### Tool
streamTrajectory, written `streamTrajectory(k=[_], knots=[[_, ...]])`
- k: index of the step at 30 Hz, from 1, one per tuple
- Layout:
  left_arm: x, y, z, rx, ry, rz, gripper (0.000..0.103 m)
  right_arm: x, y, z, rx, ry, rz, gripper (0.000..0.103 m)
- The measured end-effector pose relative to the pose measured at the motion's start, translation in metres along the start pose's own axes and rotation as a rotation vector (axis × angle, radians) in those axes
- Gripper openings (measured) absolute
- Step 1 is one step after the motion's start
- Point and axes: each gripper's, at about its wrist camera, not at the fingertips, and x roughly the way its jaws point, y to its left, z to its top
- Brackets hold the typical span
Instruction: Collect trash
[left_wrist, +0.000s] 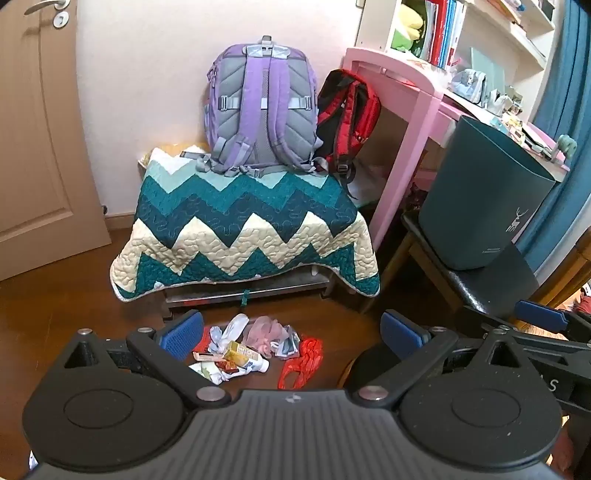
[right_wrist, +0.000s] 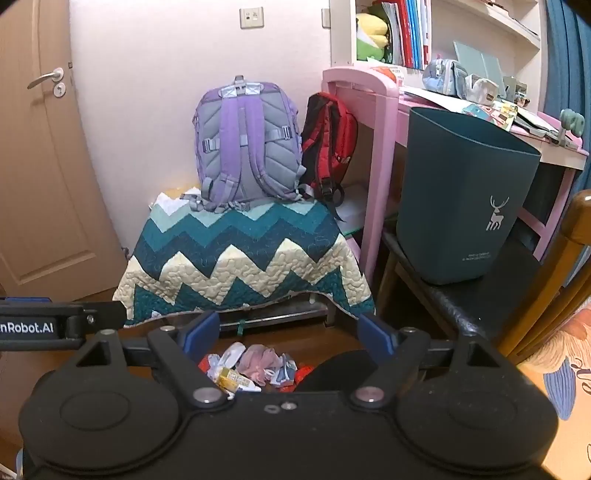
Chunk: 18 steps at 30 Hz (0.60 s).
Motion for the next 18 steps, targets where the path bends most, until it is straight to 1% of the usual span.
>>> streamTrajectory(k=[4,5,6,7,8,12,14,18], knots=[[0.000,0.000,-0.001,0.000,0.006,-0.001,0.103,-0.006,0.005,0.002,-0.002,0.003,-0.001,0.082],[0.000,0.000,-0.001,-0.001,0.007,-0.003,0.103,-0.001,0.003,0.004,-0.010,0.032,0.003,0.082],[-0.001,0.000,-0.002,-0.002,0.006,-0.006,0.103,0.002,0.003,0.004,-0.011,0.035,0.005,0.082],[0.005,0.008,-0.009,-0.003,0.006,-0.007,0.103,0.005,0.001,0.000,-0.007,0.019,0.014,0.082],[0.013,0.014,-0.013,-0.004,0.009,-0.008,0.103,0.005,0.000,0.001,-0.009,0.022,0.014,0.082],[0.015,0.018,-0.023,-0.008,0.011,-0.011,0.103,0.007,0.001,-0.001,-0.013,0.030,0.009,0.082],[0.015,0.012,-0.011,-0.018,0.035,-0.008,0.103,0.007,0.001,0.001,-0.012,0.033,0.009,0.082],[0.015,0.011,-0.014,-0.016,0.036,-0.010,0.103,0.007,0.002,0.001,-0.012,0.034,0.008,0.082]])
